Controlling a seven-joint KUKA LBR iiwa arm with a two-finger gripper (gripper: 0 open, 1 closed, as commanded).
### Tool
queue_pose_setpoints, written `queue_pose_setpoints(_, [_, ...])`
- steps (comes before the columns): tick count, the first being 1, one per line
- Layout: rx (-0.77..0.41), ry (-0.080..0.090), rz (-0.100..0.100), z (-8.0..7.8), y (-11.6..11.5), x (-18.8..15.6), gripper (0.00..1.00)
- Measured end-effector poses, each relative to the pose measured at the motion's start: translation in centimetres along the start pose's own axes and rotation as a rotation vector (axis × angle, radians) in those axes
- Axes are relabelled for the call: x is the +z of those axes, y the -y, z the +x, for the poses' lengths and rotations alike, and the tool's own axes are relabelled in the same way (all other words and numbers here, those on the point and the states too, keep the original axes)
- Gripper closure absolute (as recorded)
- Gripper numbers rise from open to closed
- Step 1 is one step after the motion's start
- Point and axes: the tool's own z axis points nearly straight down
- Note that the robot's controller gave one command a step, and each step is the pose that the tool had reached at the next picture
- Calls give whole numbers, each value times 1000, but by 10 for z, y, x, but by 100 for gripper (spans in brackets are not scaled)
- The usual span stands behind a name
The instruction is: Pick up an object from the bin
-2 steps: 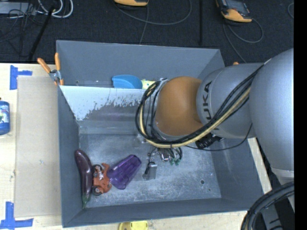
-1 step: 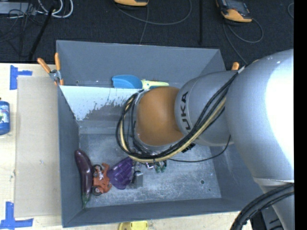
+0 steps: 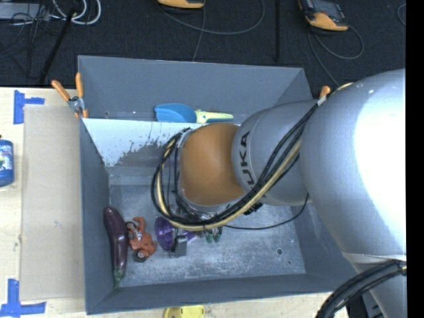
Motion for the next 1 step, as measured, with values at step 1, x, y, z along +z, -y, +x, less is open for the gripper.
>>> queue_pose_setpoints(1, [1,0,-1,0,0,0,100])
